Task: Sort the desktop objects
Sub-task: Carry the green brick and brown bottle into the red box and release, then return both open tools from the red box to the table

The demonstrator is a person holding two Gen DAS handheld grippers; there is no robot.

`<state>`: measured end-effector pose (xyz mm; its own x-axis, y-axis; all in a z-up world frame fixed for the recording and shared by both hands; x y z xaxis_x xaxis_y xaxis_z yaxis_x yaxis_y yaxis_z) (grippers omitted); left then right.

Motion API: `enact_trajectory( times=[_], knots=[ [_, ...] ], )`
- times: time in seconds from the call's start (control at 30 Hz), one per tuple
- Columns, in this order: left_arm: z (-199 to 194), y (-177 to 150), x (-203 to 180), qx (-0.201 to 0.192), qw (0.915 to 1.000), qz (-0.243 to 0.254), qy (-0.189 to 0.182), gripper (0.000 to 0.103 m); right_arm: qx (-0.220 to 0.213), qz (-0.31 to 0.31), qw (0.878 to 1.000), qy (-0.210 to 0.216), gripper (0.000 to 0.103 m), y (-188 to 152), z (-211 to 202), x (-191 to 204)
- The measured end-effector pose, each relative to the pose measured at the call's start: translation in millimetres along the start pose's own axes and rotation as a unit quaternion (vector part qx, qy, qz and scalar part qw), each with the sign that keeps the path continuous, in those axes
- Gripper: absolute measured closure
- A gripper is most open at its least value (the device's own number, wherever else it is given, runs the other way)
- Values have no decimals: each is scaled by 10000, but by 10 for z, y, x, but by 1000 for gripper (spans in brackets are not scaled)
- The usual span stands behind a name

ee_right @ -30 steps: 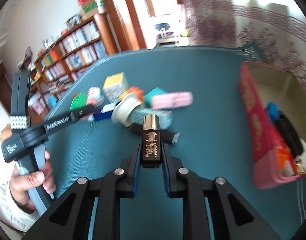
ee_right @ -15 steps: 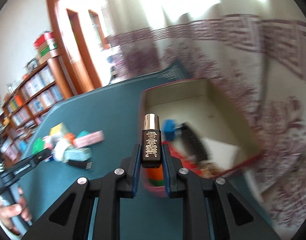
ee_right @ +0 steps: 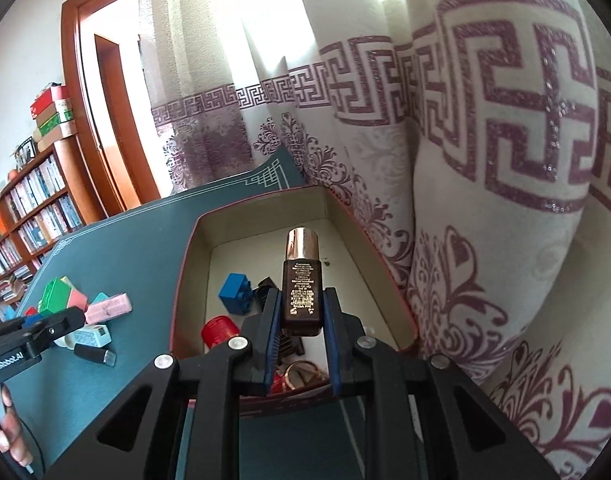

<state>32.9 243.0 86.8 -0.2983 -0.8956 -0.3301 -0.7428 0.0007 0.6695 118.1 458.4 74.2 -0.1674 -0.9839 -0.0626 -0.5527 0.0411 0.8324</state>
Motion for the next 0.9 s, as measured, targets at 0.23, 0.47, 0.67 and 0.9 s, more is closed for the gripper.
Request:
enact_trajectory(
  times=[0.23, 0.47, 0.67, 0.9],
  knots=[
    [210, 83, -486, 237, 9980, 231, -543, 64, -1, 98, 9999, -35, 81, -13, 69, -82],
    [367, 79, -830, 355, 9951, 538, -749, 48, 64, 156, 9998, -119, 75, -55, 127, -133],
    [337, 60, -815, 242, 9949, 585, -780, 39, 133, 202, 9997, -59, 64, -85, 175, -119],
    [383, 91, -597, 366, 9972, 286, -586, 39, 150, 196, 9997, 31, 42, -91, 180, -46]
  ],
)
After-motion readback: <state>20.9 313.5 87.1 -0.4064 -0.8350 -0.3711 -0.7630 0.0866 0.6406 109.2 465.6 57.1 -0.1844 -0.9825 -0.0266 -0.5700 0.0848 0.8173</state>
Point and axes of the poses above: each gripper's, at about its wrist camera, not at the fingertips, and z roughly the way its jaws point, x to its left, y to its top, the point moved 1 cm from there along z, roughly the way its jaws point, and after that the axes turned 15 degrees about -z, right-handed, at the moved point
